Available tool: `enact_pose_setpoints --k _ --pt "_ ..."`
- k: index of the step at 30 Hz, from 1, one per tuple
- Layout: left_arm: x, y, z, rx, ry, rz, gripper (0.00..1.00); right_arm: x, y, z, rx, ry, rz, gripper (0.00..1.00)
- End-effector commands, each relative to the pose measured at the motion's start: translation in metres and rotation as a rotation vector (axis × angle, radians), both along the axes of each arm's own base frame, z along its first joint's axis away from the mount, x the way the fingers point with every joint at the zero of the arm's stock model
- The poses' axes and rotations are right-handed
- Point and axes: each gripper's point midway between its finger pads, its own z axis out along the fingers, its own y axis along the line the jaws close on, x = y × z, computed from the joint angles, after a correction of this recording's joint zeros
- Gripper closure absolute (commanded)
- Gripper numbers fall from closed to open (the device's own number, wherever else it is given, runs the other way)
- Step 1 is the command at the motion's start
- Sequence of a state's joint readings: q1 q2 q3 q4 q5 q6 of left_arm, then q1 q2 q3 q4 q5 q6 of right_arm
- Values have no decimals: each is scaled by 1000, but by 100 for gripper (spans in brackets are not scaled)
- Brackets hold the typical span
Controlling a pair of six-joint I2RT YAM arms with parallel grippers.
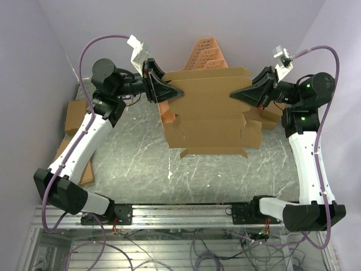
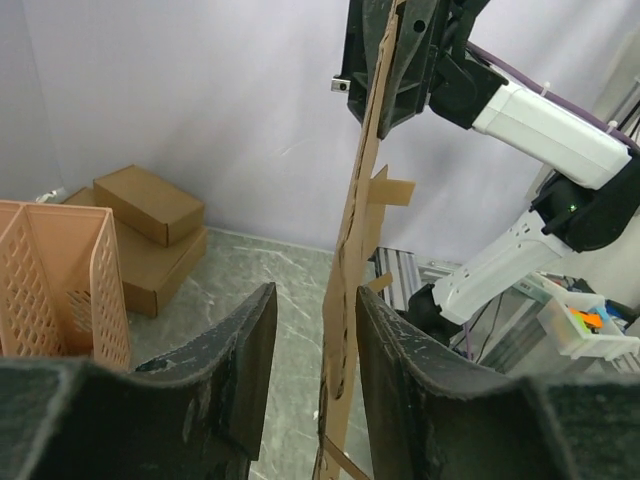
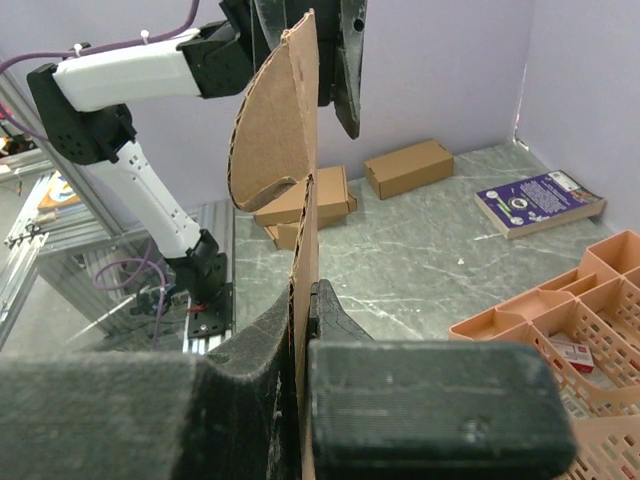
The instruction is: Fold the paper box
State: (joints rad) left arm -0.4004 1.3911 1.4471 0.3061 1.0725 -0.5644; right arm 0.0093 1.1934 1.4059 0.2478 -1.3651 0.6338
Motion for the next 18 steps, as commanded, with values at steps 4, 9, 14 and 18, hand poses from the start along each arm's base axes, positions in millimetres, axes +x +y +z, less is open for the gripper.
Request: enact_pose_setpoints --k 4,9,14,18 --pt "-10 -2 -4 58 13 -69 58 2 3 -5 -8 -1 6 100" --pt "-12 -3 -4 58 12 -84 68 3 4 -6 -10 1 9 100" --pt "-14 -3 -3 54 7 -92 93 4 5 -8 -13 5 10 100" --pt "-16 -1 1 29 -26 -67 93 6 5 -9 -18 -2 5 90"
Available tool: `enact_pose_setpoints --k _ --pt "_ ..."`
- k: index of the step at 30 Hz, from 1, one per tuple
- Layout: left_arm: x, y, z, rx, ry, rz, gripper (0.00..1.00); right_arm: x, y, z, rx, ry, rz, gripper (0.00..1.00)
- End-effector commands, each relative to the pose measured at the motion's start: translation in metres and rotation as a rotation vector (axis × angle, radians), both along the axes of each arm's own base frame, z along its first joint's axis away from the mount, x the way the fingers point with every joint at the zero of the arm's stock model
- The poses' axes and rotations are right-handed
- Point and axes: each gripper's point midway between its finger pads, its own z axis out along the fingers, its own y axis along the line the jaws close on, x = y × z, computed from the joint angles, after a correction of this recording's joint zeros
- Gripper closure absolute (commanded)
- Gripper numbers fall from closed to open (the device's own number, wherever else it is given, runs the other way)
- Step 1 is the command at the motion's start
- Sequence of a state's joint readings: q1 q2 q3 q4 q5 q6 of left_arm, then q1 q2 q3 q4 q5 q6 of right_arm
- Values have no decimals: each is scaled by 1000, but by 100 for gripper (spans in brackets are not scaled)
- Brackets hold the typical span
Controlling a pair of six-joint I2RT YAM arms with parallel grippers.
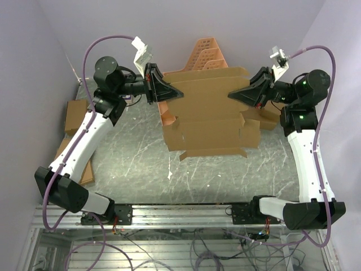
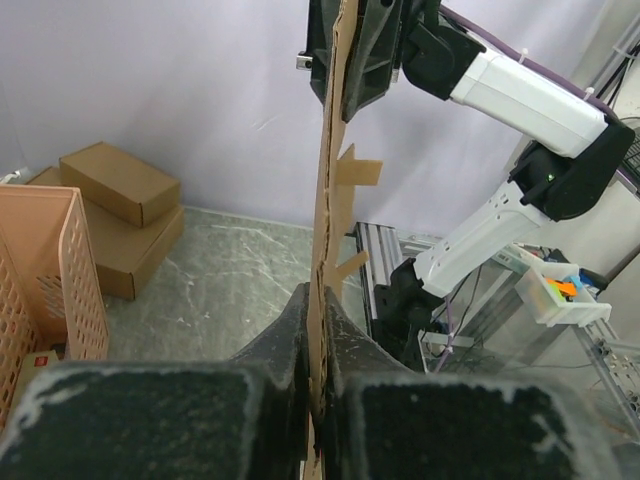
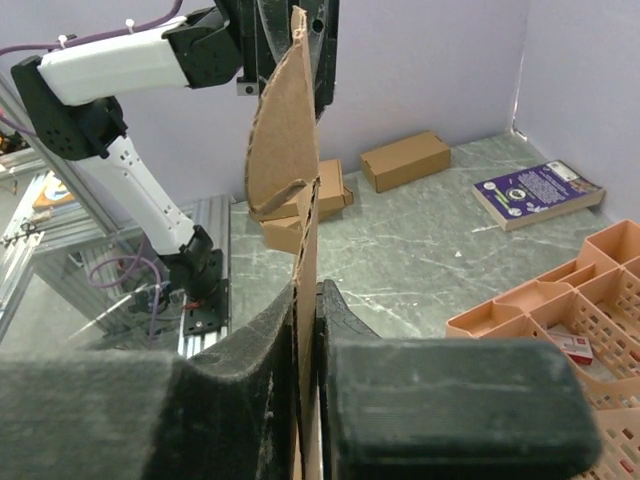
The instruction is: Fold the paper box
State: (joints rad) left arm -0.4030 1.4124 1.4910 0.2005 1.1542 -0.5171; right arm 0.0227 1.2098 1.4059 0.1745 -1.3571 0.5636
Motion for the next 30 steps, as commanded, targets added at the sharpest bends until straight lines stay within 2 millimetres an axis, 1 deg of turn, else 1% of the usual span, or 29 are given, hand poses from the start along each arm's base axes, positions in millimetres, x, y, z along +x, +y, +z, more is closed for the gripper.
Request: enact_pose_setpoints --k 1,4,5,6,8,10,12,14,17,18,20,21,22,23,24,25,29,30 --pt "-8 3 11 -37 -46 16 93 0 1 2 -13 -31 -9 79" --pt "-7 12 9 -65 -22 57 93 11 -8 -1 -53 -86 -103 48" --pt "-3 19 1 -74 4 84 93 18 -15 -3 -94 -136 -167 36" --pt "-2 26 -2 -90 24 104 93 24 -23 -8 -129 -163 -227 30" --pt "1 41 -8 -130 52 154 93 34 -42 -13 -179 -204 -347 21" --pt "3 55 -15 -159 71 209 93 37 -62 -17 -203 -223 -431 18" --pt "3 66 -21 -171 75 257 93 40 -76 -24 -224 -213 -486 17" --pt "3 74 -26 -175 85 299 93 45 -89 -38 -246 -189 -544 17" --pt "0 80 -31 -170 93 344 93 50 -101 -69 -275 -136 -583 19" --pt "0 82 -33 -163 92 360 93 49 -100 -79 -279 -124 -568 23" --pt "-1 85 -36 -148 80 386 93 45 -97 -98 -293 -134 -515 37" --pt "-2 85 -38 -143 81 390 93 43 -94 -107 -297 -138 -488 49" --pt "-3 85 -40 -140 80 389 93 43 -94 -118 -311 -153 -466 68" --pt "-3 85 -41 -140 78 389 93 42 -92 -124 -317 -164 -445 75" --pt "-3 85 -42 -138 79 388 93 42 -91 -129 -327 -180 -422 76" --pt "-3 85 -44 -135 80 382 93 40 -89 -133 -330 -192 -393 72" --pt "-4 83 -45 -135 80 368 93 24 -78 -134 -322 -266 -262 33" --pt "-3 84 -45 -133 78 371 93 20 -76 -134 -321 -281 -242 27"
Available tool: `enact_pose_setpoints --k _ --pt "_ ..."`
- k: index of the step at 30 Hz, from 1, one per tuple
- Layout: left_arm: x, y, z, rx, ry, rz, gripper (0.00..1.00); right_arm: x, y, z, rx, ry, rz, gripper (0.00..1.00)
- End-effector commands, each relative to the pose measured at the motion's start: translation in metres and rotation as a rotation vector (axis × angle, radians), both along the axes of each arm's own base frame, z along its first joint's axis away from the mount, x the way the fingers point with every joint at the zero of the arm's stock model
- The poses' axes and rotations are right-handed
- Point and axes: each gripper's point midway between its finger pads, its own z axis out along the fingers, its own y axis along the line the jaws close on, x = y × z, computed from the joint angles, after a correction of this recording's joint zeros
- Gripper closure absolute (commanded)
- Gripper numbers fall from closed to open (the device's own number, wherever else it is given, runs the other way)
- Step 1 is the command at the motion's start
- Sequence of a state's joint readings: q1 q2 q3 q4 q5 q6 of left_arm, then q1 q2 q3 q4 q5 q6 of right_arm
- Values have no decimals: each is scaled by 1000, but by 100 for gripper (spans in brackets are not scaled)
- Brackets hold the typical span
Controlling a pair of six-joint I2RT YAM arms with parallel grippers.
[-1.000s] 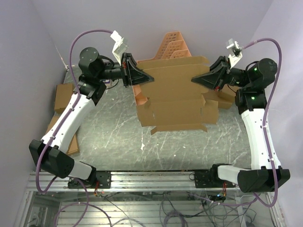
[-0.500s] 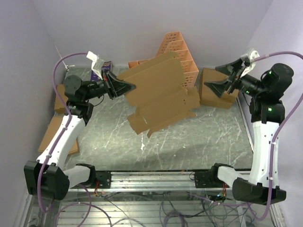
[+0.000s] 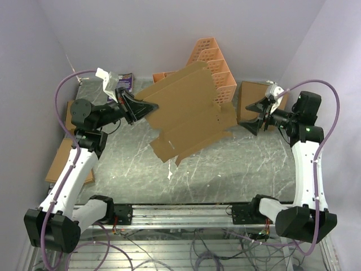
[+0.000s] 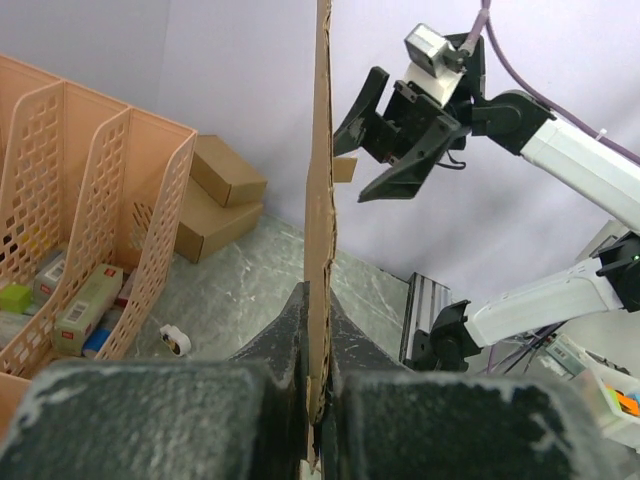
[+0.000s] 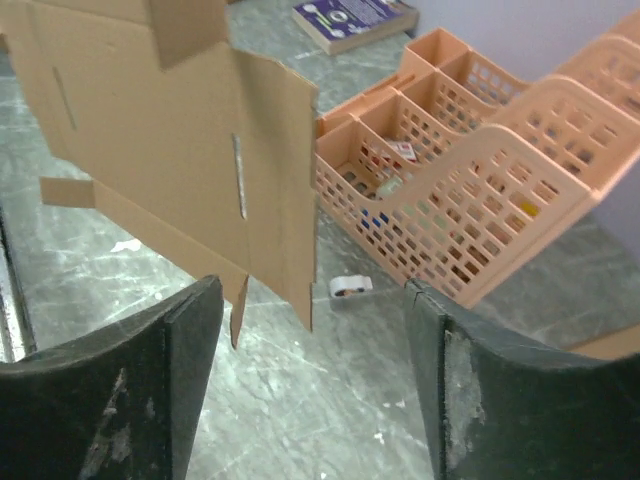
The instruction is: Fold the paper box
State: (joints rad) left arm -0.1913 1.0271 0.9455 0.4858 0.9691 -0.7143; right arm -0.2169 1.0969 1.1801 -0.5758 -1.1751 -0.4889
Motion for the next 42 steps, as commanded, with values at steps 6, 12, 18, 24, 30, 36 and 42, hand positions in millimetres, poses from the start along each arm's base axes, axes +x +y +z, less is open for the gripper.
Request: enact_pose_setpoints --k 6,12,18,24,30,36,42 --pt "1 2 1 8 -58 14 93 -28 21 -4 -17 -173 232 10" --pt "3 1 -8 27 -64 3 93 -9 23 -25 -46 -145 203 12" --pt "2 -1 -12 26 -66 -21 93 6 40 -38 -35 -83 214 27" --pt "2 -2 -17 34 -58 -32 93 12 54 -43 -43 -49 248 48" --pt "2 -4 -15 -23 6 -57 93 9 60 -36 -12 -94 304 49" --pt "21 2 -28 25 70 47 93 14 55 -3 -34 -139 234 24" --pt "31 16 -20 -40 86 205 93 8 35 30 95 -51 94 11"
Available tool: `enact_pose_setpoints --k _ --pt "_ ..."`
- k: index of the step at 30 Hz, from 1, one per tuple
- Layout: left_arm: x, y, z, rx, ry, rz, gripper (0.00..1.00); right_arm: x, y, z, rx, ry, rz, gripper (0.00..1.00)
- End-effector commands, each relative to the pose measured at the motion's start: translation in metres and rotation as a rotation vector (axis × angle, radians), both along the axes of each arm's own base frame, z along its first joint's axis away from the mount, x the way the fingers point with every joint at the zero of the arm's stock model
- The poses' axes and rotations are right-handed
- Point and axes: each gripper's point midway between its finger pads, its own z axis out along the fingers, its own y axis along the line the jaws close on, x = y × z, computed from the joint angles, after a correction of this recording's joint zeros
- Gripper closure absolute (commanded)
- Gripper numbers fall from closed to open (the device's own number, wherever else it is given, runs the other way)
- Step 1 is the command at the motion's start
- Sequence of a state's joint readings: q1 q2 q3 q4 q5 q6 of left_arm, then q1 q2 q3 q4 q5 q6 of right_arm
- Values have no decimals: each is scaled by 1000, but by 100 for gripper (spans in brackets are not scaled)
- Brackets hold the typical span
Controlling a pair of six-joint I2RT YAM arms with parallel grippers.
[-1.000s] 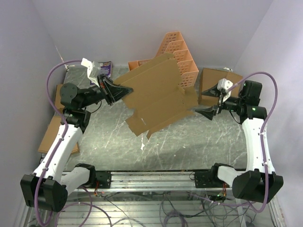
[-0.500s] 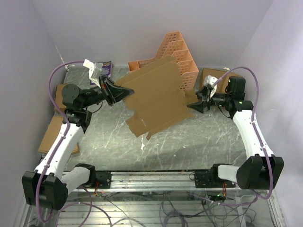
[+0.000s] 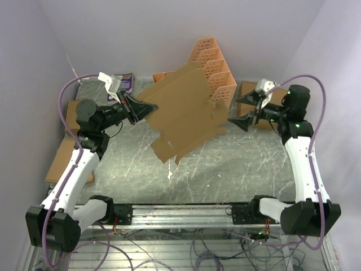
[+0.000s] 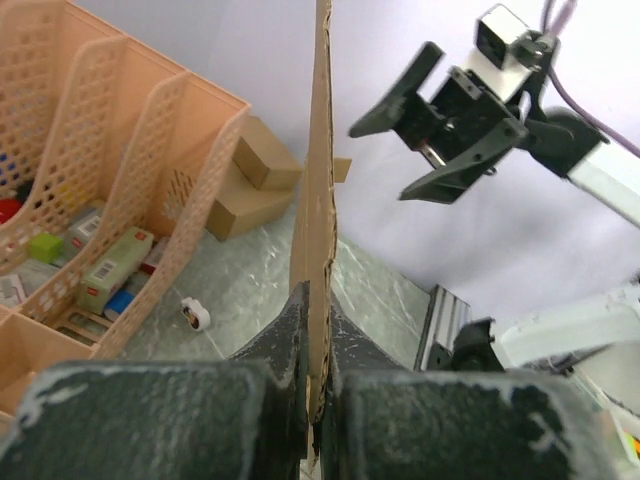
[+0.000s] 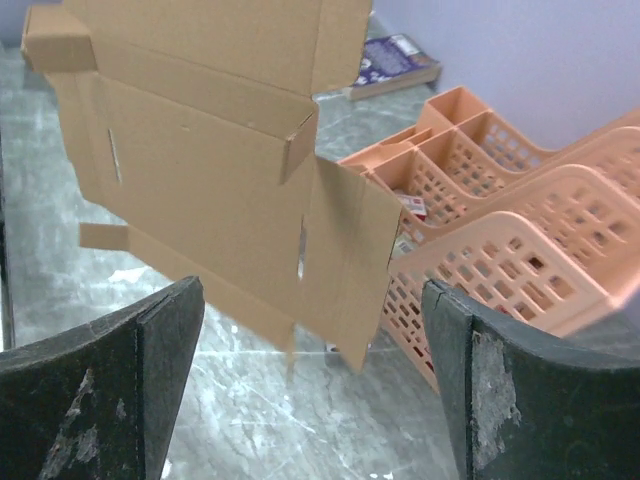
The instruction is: Fold the paper box
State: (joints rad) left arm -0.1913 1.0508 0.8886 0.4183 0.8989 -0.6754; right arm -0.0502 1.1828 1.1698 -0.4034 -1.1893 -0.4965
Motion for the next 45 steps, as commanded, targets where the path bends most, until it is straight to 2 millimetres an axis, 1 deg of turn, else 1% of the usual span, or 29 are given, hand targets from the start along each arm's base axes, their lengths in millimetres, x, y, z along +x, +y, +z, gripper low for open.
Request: enact_pose_setpoints --k 1,2,3,5,6,8,12,15,19,21,25,29,31,34,36,39,40,41,42,43,45 --pt "10 17 22 -88 -38 165 93 -9 -12 22 147 112 -77 11" --pt "10 20 24 -121 -30 185 93 -11 -14 18 190 155 -74 11" --pt "11 23 26 -151 -19 208 93 -15 -15 5 235 219 -73 11" --pt "10 29 31 -198 -13 245 93 -16 -19 -5 295 251 -89 11" --pt "9 31 33 -218 -13 260 93 -16 -19 -13 314 293 -101 11" --pt "6 36 40 -255 -16 282 93 -15 -20 -20 341 326 -123 10" --pt "-3 44 57 -344 -34 308 93 -18 -16 -37 473 455 -152 6" --pt "-7 50 67 -406 -46 319 93 -18 -5 -46 544 518 -161 4" --pt "-11 54 80 -491 -65 310 93 -20 20 -45 590 588 -112 4" --pt "-13 56 87 -540 -67 300 93 -23 33 -34 626 595 -67 4" --pt "-15 59 98 -615 -65 307 93 -31 43 2 717 549 35 5" --pt "-20 58 111 -665 -86 305 93 -21 50 26 775 552 59 6" --pt "-21 54 116 -679 -94 293 93 -19 59 39 784 541 83 8" --pt "-21 47 120 -690 -94 270 93 -20 70 63 798 501 127 9" --pt "-22 44 122 -708 -92 253 93 -18 71 79 828 497 146 14" --pt "-23 43 125 -743 -87 230 93 -17 69 92 872 499 156 25" --pt "-24 43 126 -755 -86 220 93 -18 68 94 886 499 162 32" --pt "-24 43 127 -768 -84 211 93 -19 67 96 899 501 168 40" --pt "-25 44 129 -783 -81 200 93 -20 66 97 916 503 172 51" --pt "-28 45 131 -808 -80 185 93 -21 65 97 930 510 175 64" --pt "-30 47 134 -851 -71 156 93 -21 63 97 947 510 174 80"
